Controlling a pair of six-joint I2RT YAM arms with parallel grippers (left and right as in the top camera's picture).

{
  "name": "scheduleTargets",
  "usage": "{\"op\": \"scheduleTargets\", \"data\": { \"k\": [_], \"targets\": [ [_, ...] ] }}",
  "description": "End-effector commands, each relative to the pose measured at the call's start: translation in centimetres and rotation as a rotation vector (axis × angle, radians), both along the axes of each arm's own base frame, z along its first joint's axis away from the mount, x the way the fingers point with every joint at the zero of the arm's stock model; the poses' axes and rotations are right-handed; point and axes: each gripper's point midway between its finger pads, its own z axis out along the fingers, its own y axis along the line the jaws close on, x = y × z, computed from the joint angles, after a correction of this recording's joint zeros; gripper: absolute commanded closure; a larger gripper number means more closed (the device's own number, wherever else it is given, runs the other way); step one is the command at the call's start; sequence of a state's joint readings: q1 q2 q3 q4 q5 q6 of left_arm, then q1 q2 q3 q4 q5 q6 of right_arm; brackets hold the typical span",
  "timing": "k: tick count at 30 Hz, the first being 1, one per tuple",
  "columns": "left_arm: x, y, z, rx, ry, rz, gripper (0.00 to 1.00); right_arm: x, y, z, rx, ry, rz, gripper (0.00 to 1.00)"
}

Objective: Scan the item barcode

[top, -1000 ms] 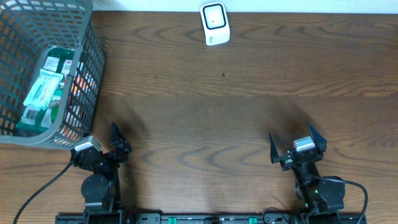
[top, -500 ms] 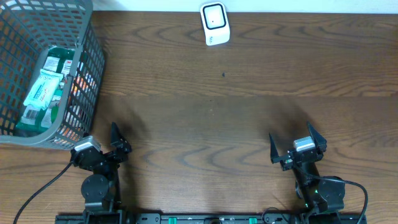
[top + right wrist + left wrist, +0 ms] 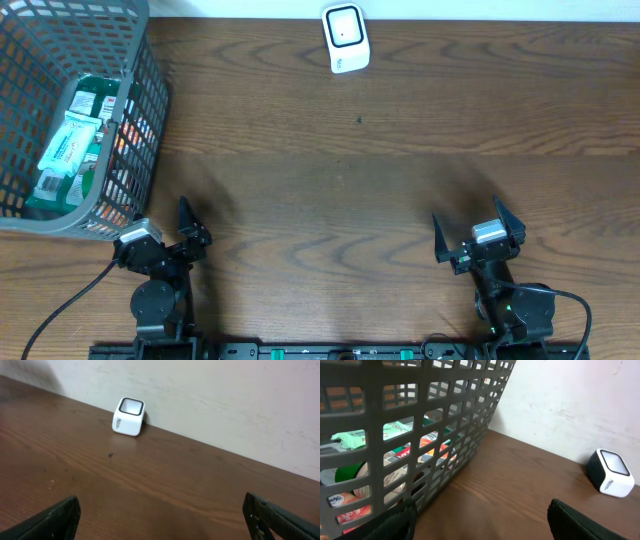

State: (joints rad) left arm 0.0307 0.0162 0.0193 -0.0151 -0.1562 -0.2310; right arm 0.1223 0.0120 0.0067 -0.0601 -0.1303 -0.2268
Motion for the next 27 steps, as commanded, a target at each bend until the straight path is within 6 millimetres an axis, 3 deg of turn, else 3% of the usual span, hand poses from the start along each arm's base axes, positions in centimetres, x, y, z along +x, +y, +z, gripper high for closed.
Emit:
{"op": "scheduleTargets", "data": {
  "k": [1,13,23,26,27],
  "targets": [
    [-0.1,0.1,-1.8,0.016,0.063,0.004,0.16,-0.1,0.3,-0.1,0.011,0.005,0.009,0.01],
    [0.0,-0.4,-1.8,-0.044,0.05,-0.019,0.16,-0.1,0.3,-0.1,0.011,0.005,0.009,0.01],
    [0.3,-6.4,-1.5,-0.09,0.048,-0.365,0.16,-0.1,0.3,-0.1,0.011,0.005,0.009,0.01],
    [0.0,-7.1,-0.2,-0.092,0.035,-0.405,0.16,-0.1,0.3,-0.1,0.011,0.005,0.009,0.01],
    [-0.3,-7.1,1.4,-0.089,0.023,-0.405,0.16,-0.1,0.3,-0.1,0.011,0.005,0.009,0.01]
  ]
}}
